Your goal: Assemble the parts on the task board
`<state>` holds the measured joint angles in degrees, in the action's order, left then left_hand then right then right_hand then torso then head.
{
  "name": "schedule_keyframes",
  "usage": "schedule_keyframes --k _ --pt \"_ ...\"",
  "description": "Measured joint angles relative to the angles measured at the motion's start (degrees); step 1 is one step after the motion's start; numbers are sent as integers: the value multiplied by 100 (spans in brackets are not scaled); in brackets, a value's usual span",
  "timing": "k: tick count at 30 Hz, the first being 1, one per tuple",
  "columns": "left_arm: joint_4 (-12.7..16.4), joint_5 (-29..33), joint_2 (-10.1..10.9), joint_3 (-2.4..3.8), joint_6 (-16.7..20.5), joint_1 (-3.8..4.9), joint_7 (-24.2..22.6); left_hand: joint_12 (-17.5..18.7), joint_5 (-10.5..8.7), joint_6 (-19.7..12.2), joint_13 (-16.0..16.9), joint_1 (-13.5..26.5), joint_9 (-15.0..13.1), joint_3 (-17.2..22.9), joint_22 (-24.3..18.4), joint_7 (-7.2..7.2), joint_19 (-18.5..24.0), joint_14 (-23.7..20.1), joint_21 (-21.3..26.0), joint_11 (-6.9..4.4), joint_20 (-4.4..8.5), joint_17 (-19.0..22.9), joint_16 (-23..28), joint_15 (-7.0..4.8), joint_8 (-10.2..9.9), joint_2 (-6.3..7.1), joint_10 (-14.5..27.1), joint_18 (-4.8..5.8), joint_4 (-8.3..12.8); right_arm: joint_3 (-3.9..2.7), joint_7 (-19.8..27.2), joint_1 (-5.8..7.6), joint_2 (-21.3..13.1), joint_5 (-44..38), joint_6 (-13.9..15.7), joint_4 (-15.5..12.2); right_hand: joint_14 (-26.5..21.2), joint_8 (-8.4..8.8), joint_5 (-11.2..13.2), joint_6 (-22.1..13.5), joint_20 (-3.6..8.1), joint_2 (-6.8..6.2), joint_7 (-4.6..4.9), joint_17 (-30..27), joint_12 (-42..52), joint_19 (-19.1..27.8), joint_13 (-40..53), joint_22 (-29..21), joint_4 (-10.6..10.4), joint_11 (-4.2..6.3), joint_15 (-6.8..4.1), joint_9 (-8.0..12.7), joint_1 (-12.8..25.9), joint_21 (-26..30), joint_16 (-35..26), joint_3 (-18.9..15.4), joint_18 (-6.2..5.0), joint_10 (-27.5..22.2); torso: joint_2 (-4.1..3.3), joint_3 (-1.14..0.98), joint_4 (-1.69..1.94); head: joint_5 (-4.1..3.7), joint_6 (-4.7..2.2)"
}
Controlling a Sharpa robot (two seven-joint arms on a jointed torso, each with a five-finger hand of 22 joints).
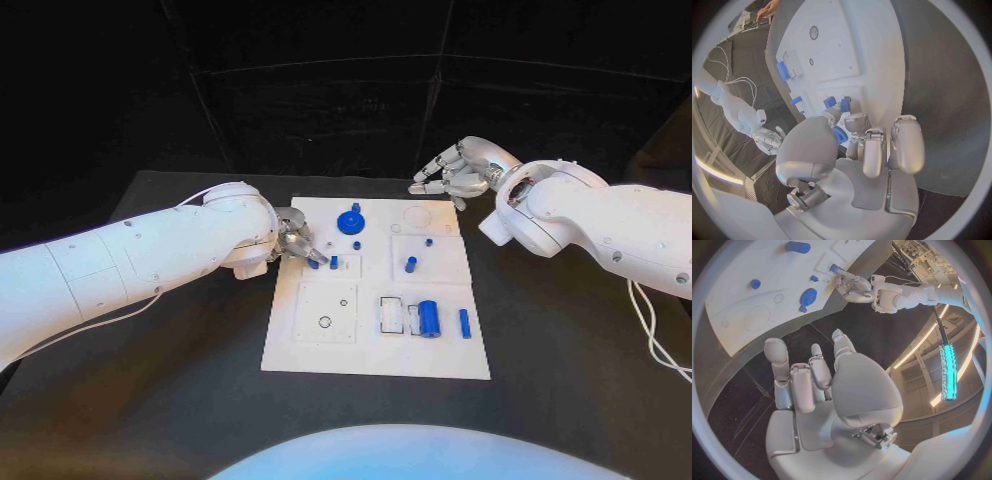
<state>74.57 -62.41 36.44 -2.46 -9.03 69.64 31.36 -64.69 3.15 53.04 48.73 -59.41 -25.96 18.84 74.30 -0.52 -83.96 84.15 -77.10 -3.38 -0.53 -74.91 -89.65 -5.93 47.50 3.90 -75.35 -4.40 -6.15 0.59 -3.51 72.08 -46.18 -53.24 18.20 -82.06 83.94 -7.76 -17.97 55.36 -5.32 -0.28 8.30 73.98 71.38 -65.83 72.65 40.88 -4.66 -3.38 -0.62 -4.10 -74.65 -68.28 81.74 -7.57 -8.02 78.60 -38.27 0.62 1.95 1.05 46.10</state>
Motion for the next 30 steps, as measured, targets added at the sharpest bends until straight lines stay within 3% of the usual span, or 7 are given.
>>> schedule_keyframes --k 5,19,25,30 --pt "0 0 -9 0 -37 0 0 0 0 22 14 -86 -6 -103 16 21 0 0 0 0 0 0 0 0 0 86 0 0 69 0 0 0 -3 0 0 -2 0 0 0 0 0 0 0 0 0 0 0 0 0 0 0 0 0 0 0 0 0 0 0 -1 0 -2 7" --pt "-45 6 -16 2 -81 3 0 0 0 22 13 -85 -5 -130 40 21 0 0 -23 0 0 0 0 0 5 86 0 0 75 0 0 0 -7 0 1 -5 0 0 0 0 1 0 0 -1 0 1 0 -3 0 0 0 0 0 0 0 0 0 0 -2 -2 -5 -11 9" --pt "-57 7 -23 1 -73 4 1 0 0 52 13 266 -5 -514 65 -8 0 0 -59 21 0 0 0 0 4 95 -20 0 -274 0 0 0 -7 0 1 -5 0 0 0 0 20 0 0 -8 0 20 0 -13 0 0 0 0 0 0 0 0 1 0 -2 -2 -5 -16 16" --pt "-69 7 -33 -1 -59 3 1 0 0 72 20 319 -5 -698 65 12 0 0 -59 0 0 0 0 0 5 76 -41 0 -382 0 0 0 -6 0 2 -5 0 0 0 0 20 0 0 -8 0 20 -8 -19 0 0 0 0 0 0 0 0 0 0 -2 -2 -2 -19 20"
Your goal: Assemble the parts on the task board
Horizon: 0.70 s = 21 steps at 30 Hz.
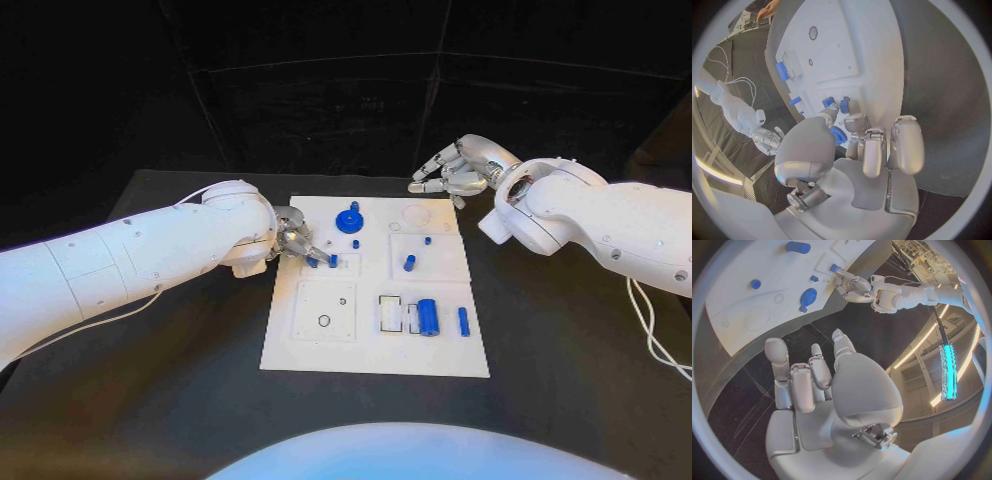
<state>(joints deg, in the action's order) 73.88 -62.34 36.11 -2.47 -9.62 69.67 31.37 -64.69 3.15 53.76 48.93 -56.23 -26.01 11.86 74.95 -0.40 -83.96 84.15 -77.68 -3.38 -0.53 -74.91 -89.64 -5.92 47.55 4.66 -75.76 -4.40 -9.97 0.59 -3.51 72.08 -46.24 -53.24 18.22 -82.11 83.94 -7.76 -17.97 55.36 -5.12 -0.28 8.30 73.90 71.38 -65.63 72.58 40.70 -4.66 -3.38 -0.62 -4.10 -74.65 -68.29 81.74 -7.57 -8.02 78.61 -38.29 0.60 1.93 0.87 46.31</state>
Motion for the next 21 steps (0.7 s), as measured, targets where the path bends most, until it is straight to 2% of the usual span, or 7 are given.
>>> schedule_keyframes --k 8,13,14,21 --pt "-14 0 -13 0 0 0 4 0 0 0 -1 -1 -1 -83 0 0 0 0 0 0 0 0 0 0 1 1 0 0 0 0 1 0 -1 0 0 -3 0 0 0 0 0 0 0 0 0 0 0 0 -15 0 0 0 0 0 0 -15 0 0 2 -1 0 -6 5" --pt "-19 0 -15 2 -8 1 7 0 0 0 -1 -176 -13 -174 -1 0 0 0 0 0 0 0 0 0 -18 -62 0 0 65 0 1 0 -6 0 0 -3 0 0 0 0 0 0 0 0 0 0 1 0 -15 0 0 0 0 0 0 -15 0 0 2 -1 0 -16 8" --pt "-20 1 -16 2 -10 2 8 0 0 0 -1 -202 -15 -181 -1 0 0 0 0 0 0 0 0 0 -23 -43 0 0 72 0 1 0 -6 0 0 -3 0 0 0 0 0 0 0 0 0 0 1 1 -15 0 0 0 0 0 0 -15 0 0 2 0 0 -17 8" --pt "-21 3 -18 2 -11 2 13 0 0 0 -14 -550 -15 -151 -19 0 0 0 36 0 0 0 0 0 -28 -330 0 0 164 0 1 0 -2 0 0 1 0 0 0 0 0 0 0 1 0 0 1 1 -15 0 0 0 0 0 0 -15 1 0 2 2 1 -18 4"
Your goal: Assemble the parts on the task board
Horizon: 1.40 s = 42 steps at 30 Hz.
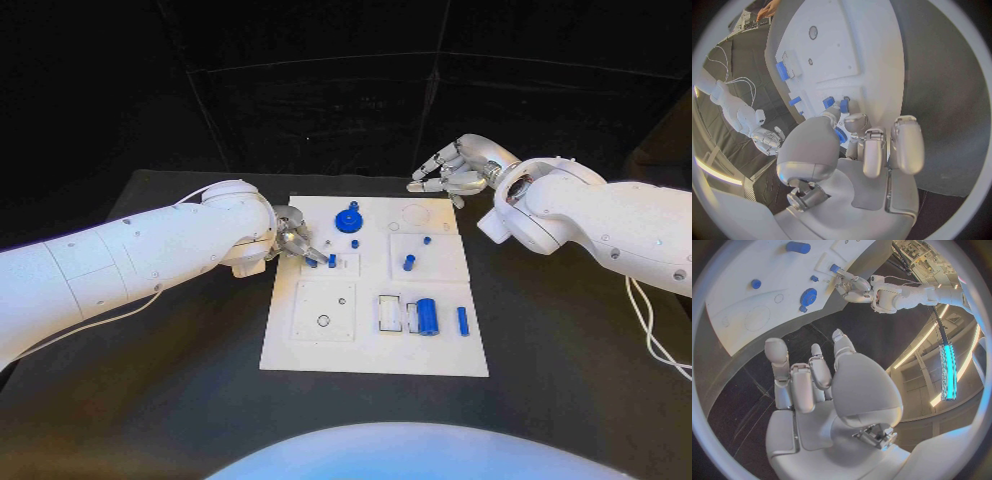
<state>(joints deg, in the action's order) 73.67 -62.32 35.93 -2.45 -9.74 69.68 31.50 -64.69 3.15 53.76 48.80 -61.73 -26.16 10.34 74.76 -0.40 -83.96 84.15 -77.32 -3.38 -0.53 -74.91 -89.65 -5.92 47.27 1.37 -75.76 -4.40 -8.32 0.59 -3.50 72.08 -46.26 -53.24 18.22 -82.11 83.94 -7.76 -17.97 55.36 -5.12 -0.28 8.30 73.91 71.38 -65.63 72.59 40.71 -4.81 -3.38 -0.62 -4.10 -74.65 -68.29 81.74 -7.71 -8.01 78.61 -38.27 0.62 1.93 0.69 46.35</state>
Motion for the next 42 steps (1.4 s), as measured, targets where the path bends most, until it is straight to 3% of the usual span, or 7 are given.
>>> schedule_keyframes --k 4,12,42 --pt "5 3 -1 3 3 2 0 16 -5 0 -33 -253 -3 131 -39 0 -16 -21 30 0 16 0 0 -21 -45 -183 0 0 131 0 0 0 3 0 0 3 0 0 0 0 0 0 0 0 0 0 0 0 0 0 0 0 0 0 0 0 0 0 1 1 0 4 -2" --pt "28 32 -12 11 6 11 -25 61 -34 -64 -70 -561 -26 339 -70 20 5 -21 56 -12 37 0 0 -21 -67 -355 15 -1 340 0 0 0 9 0 0 7 0 0 0 0 0 0 0 0 0 0 0 0 0 0 0 0 0 0 0 0 0 0 1 2 3 7 9" --pt "48 44 15 21 -151 25 -18 85 -51 -105 -97 -685 -51 329 -76 -22 6 -20 77 -8 36 0 0 -20 -64 -397 33 -1 359 0 0 0 13 -1 -1 14 0 0 0 0 0 0 0 0 0 0 1 0 0 0 0 0 0 0 0 0 0 0 2 1 3 10 35"
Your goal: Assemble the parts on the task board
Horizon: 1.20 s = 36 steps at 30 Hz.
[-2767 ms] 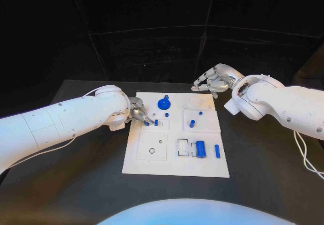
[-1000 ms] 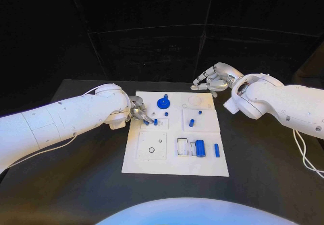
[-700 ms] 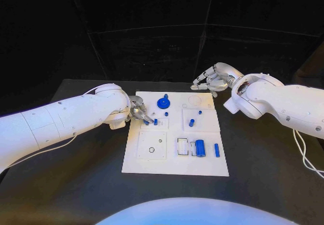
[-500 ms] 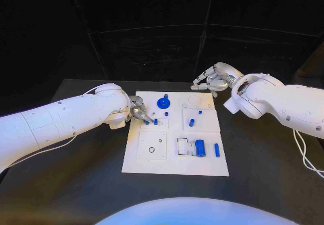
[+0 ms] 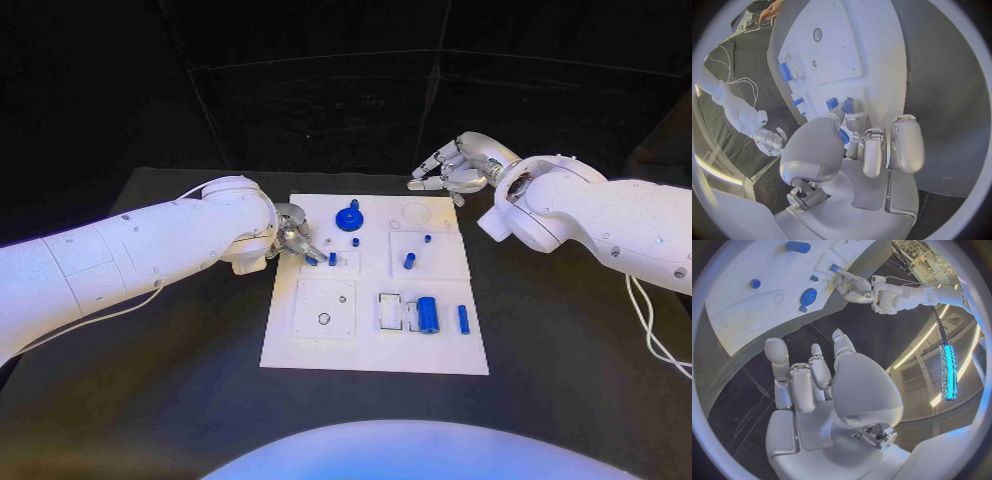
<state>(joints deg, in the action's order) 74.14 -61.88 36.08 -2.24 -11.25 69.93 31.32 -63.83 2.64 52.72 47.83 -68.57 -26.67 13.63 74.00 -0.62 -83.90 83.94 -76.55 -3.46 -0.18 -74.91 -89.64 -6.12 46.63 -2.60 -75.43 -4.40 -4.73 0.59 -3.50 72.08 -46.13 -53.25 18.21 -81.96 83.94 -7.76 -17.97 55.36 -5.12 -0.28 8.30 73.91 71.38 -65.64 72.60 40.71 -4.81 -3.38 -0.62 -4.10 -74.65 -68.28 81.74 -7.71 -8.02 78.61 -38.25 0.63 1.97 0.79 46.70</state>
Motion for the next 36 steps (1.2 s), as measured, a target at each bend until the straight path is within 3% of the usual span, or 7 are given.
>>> schedule_keyframes --k 36 --pt "-3 -4 -1 9 -160 17 17 21 -1 11 -24 -73 -17 -56 23 8 -13 0 0 10 13 0 0 0 15 23 9 0 56 0 2 0 8 0 0 15 0 0 0 0 0 0 0 0 0 0 1 -3 0 0 0 0 0 0 0 0 0 0 -1 -1 0 1 19"
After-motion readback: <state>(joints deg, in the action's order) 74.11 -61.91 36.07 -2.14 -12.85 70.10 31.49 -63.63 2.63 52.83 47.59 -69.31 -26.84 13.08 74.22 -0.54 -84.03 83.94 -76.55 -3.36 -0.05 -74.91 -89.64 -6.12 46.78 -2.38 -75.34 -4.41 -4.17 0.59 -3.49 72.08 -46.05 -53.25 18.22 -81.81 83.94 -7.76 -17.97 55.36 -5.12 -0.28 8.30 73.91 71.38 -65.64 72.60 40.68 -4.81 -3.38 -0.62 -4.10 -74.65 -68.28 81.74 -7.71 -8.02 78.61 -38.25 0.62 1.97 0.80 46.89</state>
